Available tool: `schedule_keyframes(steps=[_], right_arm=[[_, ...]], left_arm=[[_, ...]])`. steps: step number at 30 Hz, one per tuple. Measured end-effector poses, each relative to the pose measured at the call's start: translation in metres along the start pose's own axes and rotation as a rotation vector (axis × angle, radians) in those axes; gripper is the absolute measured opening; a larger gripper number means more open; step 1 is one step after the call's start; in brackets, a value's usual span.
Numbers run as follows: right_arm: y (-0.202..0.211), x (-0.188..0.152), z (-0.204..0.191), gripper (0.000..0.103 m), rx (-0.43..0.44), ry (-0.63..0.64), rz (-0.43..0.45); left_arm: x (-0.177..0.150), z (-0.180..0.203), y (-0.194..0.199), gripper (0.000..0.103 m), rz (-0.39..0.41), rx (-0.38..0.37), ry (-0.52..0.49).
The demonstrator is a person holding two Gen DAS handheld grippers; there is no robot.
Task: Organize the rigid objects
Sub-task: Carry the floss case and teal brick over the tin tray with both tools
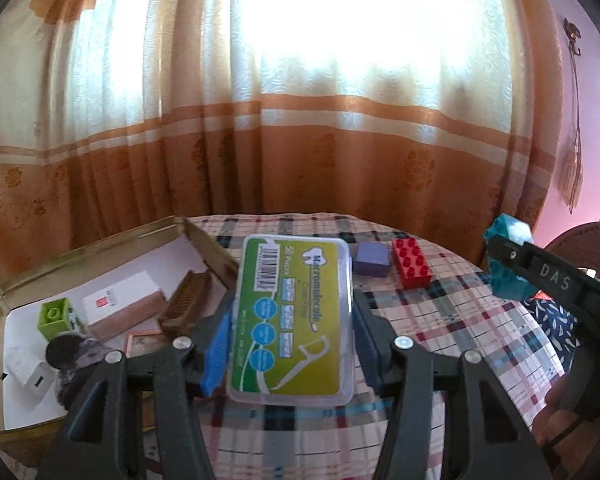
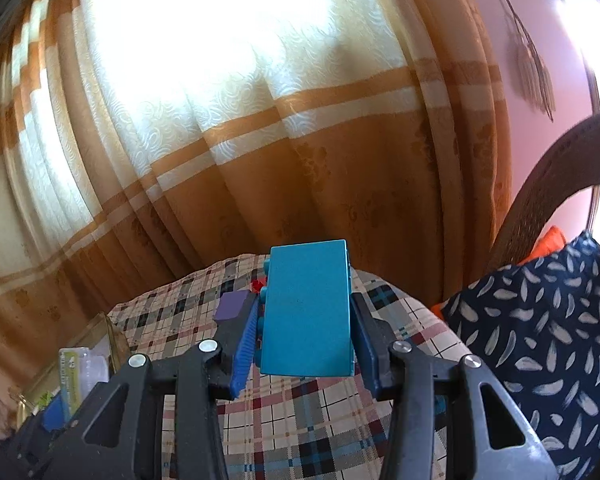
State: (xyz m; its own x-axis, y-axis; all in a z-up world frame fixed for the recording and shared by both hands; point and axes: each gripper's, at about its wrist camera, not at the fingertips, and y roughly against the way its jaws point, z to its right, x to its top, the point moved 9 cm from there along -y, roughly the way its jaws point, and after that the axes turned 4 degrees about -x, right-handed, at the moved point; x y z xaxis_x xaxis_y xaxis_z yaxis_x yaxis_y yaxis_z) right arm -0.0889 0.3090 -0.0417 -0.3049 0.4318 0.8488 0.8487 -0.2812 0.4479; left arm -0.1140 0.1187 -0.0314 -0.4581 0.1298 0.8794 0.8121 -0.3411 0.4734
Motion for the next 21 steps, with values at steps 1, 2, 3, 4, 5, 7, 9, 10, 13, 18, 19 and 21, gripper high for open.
schedule_keyframes(steps=[1, 2, 3, 4, 5, 7, 9, 10, 13, 18, 19, 21], right_arm=[[0.002, 0.0, -0.002, 0.047, 0.0, 0.008, 0.006], [0.005, 0.0, -0.004, 0.047, 0.002, 0.014, 0.015], [0.009, 0.001, -0.004, 0.047, 0.001, 0.018, 0.028], [0.013, 0.002, -0.005, 0.047, -0.002, 0.024, 0.042], [0.015, 0.002, -0.006, 0.047, -0.003, 0.029, 0.05], [0.022, 0.001, -0.011, 0.047, 0.004, 0.045, 0.066], [0.024, -0.001, -0.018, 0.047, 0.002, 0.067, 0.067], [0.026, -0.001, -0.022, 0.047, -0.002, 0.088, 0.076], [0.035, 0.0, -0.034, 0.047, -0.007, 0.147, 0.121], [0.045, -0.002, -0.046, 0.047, 0.002, 0.185, 0.144], [0.045, -0.003, -0.047, 0.047, 0.004, 0.182, 0.142], [0.045, -0.005, -0.049, 0.047, 0.015, 0.168, 0.135]], left_arm=[[0.0, -0.003, 0.002, 0.054, 0.006, 0.005, 0.0], [0.0, -0.004, 0.003, 0.054, 0.009, 0.008, -0.001], [0.0, -0.007, 0.005, 0.054, 0.012, 0.011, -0.003], [-0.001, -0.008, 0.006, 0.054, 0.014, 0.012, -0.005], [-0.001, -0.01, 0.008, 0.054, 0.018, 0.015, -0.008], [-0.001, -0.016, 0.01, 0.054, 0.025, 0.027, -0.008], [-0.001, -0.023, 0.013, 0.054, 0.029, 0.039, -0.005], [-0.001, -0.026, 0.014, 0.054, 0.031, 0.043, -0.002], [-0.002, -0.038, 0.017, 0.054, 0.037, 0.059, 0.008], [-0.003, -0.059, 0.023, 0.054, 0.045, 0.081, 0.038], [-0.003, -0.063, 0.024, 0.054, 0.047, 0.088, 0.042], [-0.003, -0.071, 0.026, 0.054, 0.05, 0.101, 0.053]])
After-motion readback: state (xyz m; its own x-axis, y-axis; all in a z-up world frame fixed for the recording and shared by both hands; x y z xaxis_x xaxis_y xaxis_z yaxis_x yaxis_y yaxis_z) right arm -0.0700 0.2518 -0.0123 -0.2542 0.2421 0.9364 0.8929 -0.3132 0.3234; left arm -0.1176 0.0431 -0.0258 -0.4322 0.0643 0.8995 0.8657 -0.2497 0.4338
